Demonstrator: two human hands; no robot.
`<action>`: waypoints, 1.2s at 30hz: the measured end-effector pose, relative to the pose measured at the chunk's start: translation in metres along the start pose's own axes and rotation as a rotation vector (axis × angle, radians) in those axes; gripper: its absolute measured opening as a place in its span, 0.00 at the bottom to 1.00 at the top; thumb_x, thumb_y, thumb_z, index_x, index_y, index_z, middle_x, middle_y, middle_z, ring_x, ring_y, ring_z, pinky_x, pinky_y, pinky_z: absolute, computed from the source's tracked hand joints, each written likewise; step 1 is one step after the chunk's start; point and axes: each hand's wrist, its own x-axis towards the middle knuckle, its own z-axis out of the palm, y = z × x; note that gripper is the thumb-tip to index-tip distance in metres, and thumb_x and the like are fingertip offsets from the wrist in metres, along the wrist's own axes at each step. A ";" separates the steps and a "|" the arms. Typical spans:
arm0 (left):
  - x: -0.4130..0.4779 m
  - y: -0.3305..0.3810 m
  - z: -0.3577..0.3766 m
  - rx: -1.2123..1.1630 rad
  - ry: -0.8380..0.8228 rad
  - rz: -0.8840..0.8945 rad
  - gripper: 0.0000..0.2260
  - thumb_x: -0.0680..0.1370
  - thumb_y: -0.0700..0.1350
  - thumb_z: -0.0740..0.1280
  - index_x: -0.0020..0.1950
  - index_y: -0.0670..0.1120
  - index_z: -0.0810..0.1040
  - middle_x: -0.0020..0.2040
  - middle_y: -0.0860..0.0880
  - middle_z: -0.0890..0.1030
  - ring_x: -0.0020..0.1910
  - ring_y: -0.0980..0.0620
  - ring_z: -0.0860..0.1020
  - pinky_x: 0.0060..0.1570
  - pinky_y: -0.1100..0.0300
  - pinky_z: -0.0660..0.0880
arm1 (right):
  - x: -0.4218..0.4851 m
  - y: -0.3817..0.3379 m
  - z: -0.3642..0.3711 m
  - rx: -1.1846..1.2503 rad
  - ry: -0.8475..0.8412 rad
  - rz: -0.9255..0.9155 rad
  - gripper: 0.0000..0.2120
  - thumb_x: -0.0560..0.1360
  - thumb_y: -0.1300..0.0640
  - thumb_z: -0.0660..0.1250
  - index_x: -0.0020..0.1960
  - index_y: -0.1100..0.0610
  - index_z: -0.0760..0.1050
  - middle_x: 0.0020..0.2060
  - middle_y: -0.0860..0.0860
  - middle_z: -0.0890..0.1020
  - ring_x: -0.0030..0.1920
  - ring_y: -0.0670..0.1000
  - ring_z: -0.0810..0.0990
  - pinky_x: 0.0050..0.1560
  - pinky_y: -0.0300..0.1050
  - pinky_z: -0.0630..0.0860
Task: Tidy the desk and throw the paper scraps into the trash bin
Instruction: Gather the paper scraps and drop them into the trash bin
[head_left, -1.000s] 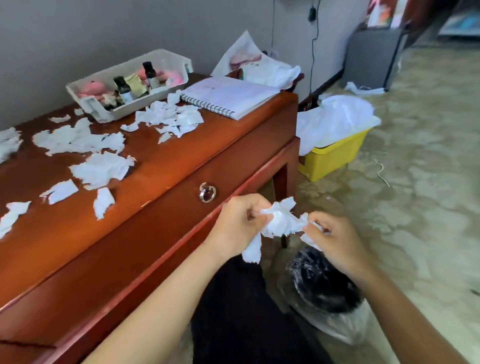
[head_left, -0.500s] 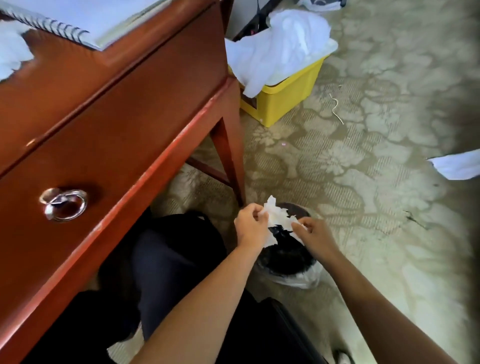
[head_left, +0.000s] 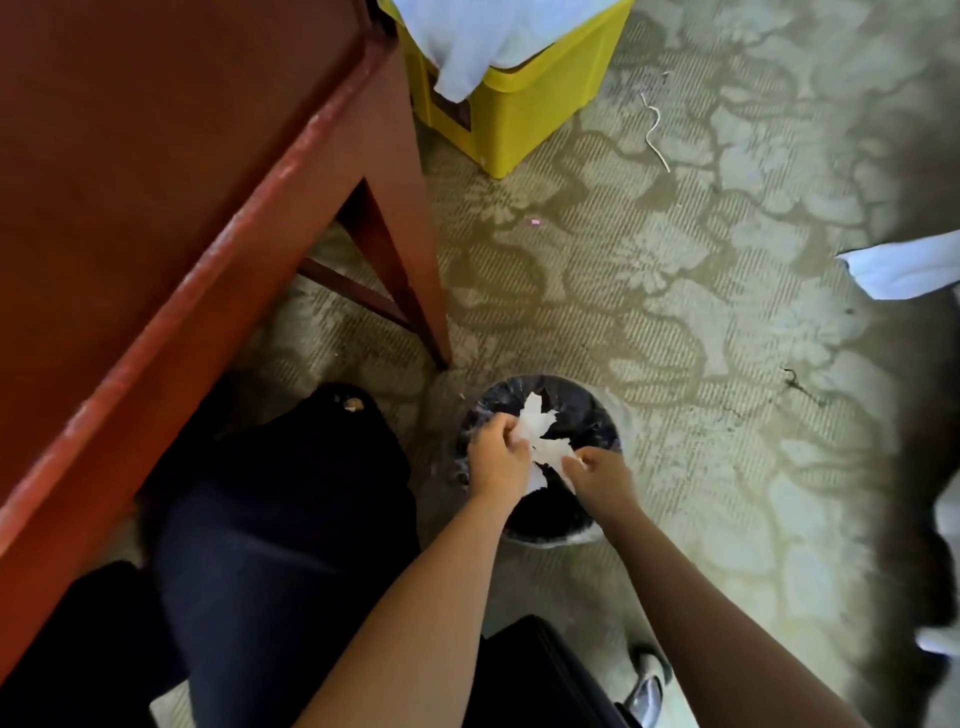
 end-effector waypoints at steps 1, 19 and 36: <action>0.002 -0.002 0.000 -0.018 -0.078 -0.024 0.07 0.78 0.38 0.61 0.55 0.44 0.75 0.56 0.44 0.77 0.55 0.46 0.75 0.50 0.58 0.69 | 0.002 0.001 0.002 0.006 -0.017 0.034 0.17 0.74 0.59 0.62 0.30 0.56 0.60 0.26 0.53 0.63 0.29 0.52 0.64 0.30 0.45 0.56; -0.069 0.040 -0.086 0.753 -0.361 0.231 0.26 0.82 0.55 0.51 0.78 0.49 0.48 0.79 0.51 0.47 0.78 0.51 0.46 0.73 0.48 0.49 | -0.042 -0.066 -0.028 -0.270 -0.255 -0.205 0.13 0.79 0.57 0.57 0.47 0.64 0.76 0.40 0.60 0.79 0.46 0.62 0.79 0.42 0.51 0.74; -0.282 0.066 -0.298 0.922 0.139 0.431 0.28 0.80 0.60 0.49 0.78 0.54 0.47 0.78 0.57 0.46 0.76 0.60 0.42 0.73 0.55 0.39 | -0.273 -0.249 -0.078 -0.759 -0.057 -0.951 0.18 0.78 0.46 0.58 0.67 0.46 0.68 0.63 0.51 0.76 0.62 0.57 0.74 0.59 0.55 0.73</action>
